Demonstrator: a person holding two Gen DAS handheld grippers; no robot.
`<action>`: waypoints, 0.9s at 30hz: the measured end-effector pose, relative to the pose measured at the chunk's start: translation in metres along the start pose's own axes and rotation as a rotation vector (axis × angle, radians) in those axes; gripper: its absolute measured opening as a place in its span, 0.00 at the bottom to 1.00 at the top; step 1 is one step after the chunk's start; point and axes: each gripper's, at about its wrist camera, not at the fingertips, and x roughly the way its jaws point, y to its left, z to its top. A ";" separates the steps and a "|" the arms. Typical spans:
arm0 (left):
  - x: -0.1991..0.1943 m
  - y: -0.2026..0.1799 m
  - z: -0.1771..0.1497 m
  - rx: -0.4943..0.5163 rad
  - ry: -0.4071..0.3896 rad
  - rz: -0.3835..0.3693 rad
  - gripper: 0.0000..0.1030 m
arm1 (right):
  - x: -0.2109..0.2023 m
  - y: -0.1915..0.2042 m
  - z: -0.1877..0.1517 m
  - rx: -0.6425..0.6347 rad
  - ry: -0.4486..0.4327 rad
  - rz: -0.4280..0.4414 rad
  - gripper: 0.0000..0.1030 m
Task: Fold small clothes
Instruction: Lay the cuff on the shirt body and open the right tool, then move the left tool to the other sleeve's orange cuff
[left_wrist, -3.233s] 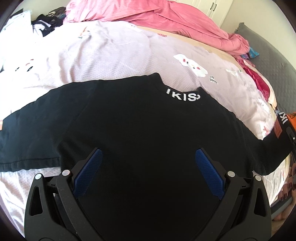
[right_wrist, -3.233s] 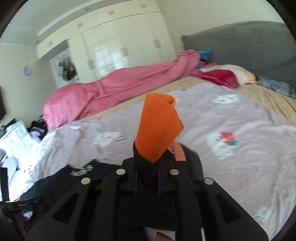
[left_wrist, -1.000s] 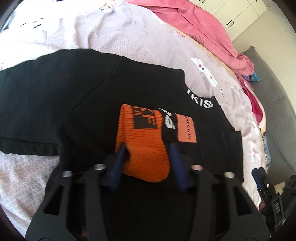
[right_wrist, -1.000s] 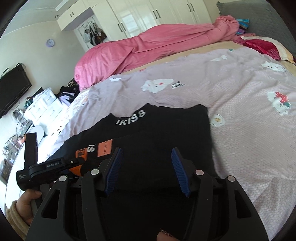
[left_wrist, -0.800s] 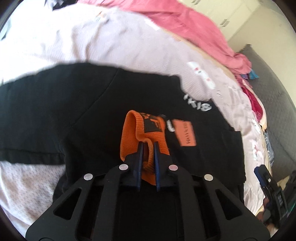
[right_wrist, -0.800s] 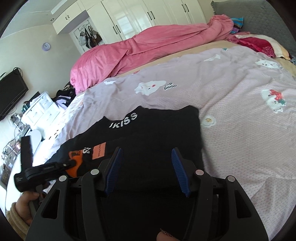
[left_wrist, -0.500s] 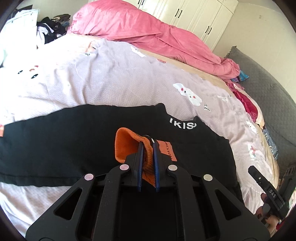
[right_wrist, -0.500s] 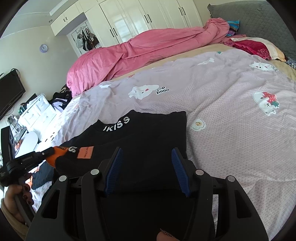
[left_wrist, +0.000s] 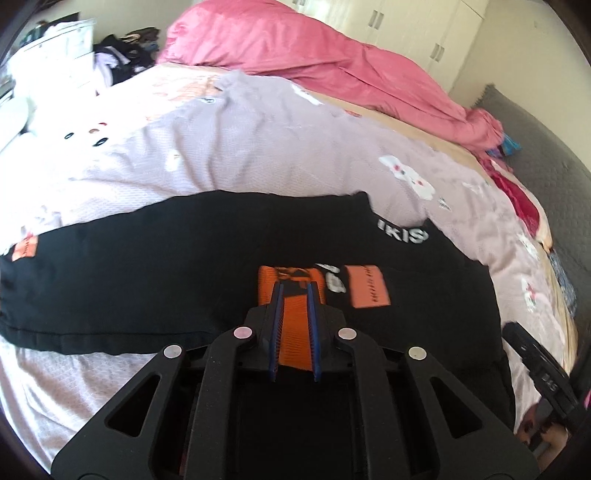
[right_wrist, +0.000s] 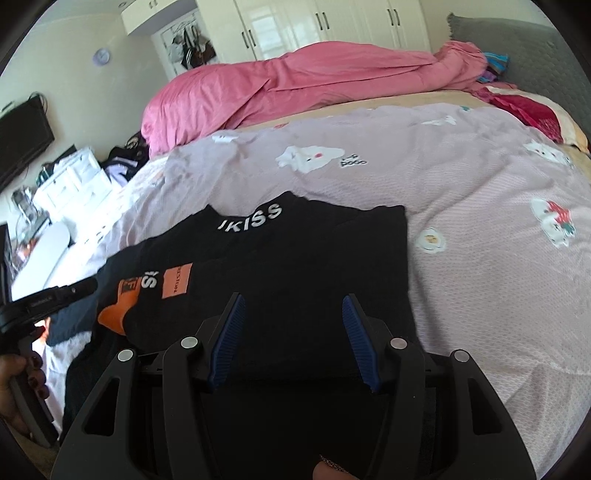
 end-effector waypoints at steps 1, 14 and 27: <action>0.004 -0.006 -0.002 0.023 0.012 -0.005 0.14 | 0.006 0.004 0.000 -0.016 0.021 -0.002 0.52; 0.045 0.014 -0.027 -0.018 0.153 -0.030 0.18 | 0.042 -0.002 -0.021 -0.003 0.196 -0.105 0.53; 0.005 0.031 -0.028 -0.067 0.096 -0.030 0.44 | 0.006 0.026 -0.015 -0.024 0.111 -0.020 0.75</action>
